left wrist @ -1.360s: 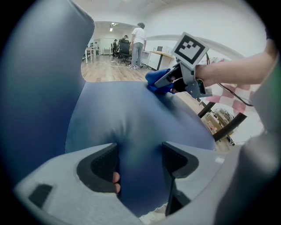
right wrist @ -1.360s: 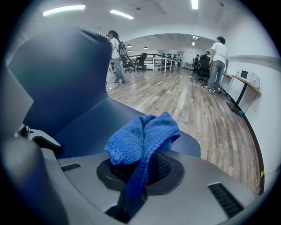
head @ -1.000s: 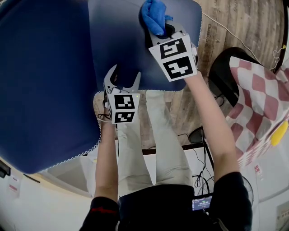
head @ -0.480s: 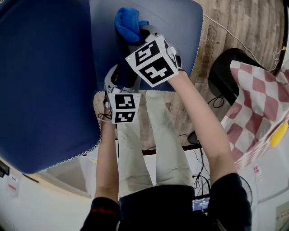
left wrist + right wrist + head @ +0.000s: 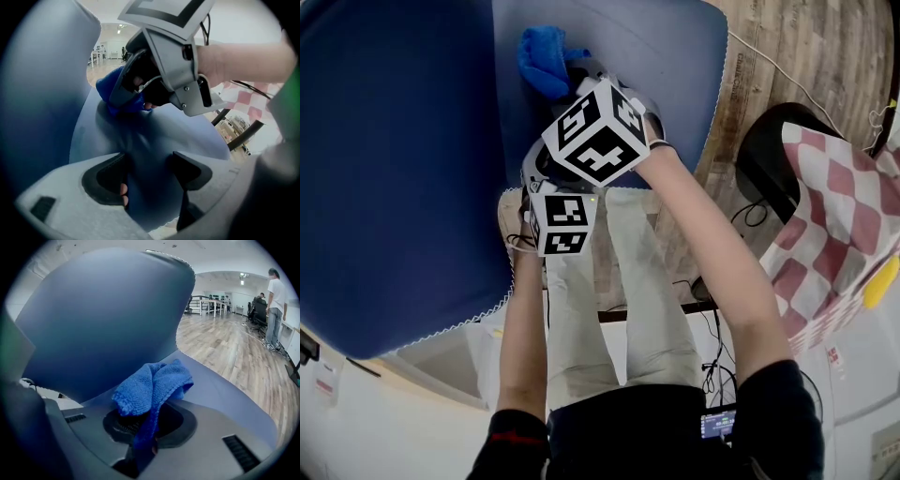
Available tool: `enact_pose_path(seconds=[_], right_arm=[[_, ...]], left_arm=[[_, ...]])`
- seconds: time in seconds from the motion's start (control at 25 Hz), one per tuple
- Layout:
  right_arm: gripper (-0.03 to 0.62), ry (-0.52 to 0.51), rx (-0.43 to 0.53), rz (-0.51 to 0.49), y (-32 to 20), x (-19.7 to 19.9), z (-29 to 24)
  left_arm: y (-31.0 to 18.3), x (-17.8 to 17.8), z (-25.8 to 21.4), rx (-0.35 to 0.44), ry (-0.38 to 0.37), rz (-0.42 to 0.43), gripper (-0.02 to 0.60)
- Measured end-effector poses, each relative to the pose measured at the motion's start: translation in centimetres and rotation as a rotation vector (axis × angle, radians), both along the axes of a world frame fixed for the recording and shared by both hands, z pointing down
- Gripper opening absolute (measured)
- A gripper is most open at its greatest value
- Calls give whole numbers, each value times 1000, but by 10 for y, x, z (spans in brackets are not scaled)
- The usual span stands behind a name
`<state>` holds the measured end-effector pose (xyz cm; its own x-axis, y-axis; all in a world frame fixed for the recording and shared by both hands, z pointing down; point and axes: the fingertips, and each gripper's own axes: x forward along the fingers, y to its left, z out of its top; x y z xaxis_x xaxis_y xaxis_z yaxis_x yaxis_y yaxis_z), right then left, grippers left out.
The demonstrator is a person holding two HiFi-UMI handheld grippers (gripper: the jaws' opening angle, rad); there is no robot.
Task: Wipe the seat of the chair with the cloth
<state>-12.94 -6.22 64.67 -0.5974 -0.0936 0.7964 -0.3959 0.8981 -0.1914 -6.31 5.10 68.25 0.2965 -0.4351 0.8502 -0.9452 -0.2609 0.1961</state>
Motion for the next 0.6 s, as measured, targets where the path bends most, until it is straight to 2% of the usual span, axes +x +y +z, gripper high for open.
enact_pose_path(seconds=[0.36, 0.6], right_arm=[[49, 99, 109, -72, -3, 14, 5], [51, 139, 136, -41, -11, 29, 8]], left_arm=[[1, -1, 0, 6, -7, 2, 319], [2, -2, 1, 6, -7, 4, 319]])
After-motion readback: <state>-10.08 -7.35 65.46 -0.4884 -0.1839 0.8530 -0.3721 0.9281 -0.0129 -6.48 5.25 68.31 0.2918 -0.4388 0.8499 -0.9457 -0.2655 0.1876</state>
